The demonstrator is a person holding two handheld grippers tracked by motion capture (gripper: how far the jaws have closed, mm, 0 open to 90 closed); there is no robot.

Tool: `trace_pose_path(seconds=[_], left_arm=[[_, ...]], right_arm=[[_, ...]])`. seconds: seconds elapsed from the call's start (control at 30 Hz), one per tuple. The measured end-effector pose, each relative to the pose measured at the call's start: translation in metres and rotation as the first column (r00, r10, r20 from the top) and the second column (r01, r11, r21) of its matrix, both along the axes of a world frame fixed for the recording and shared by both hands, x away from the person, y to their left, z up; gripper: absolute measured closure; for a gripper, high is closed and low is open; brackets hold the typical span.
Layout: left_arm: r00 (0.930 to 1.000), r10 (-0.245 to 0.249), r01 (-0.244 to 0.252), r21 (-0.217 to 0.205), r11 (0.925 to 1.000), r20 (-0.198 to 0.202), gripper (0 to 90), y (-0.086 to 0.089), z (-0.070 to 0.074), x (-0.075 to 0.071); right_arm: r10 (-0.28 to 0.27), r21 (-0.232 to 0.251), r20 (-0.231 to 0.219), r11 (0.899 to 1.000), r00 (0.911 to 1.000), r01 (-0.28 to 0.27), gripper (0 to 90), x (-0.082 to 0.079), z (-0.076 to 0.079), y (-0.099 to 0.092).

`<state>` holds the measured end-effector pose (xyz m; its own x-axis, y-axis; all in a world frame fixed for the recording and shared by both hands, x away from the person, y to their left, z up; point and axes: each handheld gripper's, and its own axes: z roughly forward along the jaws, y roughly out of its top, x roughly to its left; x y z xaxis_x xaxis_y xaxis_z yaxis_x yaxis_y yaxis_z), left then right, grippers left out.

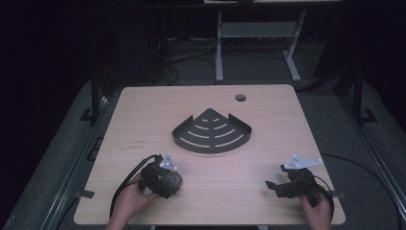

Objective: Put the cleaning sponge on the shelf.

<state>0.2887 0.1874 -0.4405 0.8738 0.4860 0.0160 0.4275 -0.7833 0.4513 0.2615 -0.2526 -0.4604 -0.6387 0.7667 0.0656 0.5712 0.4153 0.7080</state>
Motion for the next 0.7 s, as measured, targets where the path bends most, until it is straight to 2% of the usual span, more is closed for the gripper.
trace_pose_path(seconds=[0.23,0.43,0.6,0.7], left_arm=[[1.0,-0.007,0.007,0.009,0.9999,0.0,32.6,-0.001,0.001,0.001],[0.9999,0.006,-0.006,0.011,0.9999,0.012,33.6,0.0,0.003,0.001],[0.9996,0.024,-0.024,-0.013,0.9996,0.013,33.5,0.004,0.011,0.005],[0.9995,0.028,-0.028,-0.016,0.9995,0.012,33.5,0.003,0.014,0.007]], right_arm=[[0.0,0.0,0.002,1.0,1.0,0.0,14.0,0.001,0.001,0.003],[-0.005,0.008,0.003,1.0,1.0,0.004,14.0,0.002,0.001,0.001],[0.011,-0.02,-0.016,1.0,0.9998,-0.012,14.0,0.003,-0.002,0.005],[0.015,-0.013,-0.008,1.0,0.9999,-0.015,14.0,0.003,-0.002,0.005]])
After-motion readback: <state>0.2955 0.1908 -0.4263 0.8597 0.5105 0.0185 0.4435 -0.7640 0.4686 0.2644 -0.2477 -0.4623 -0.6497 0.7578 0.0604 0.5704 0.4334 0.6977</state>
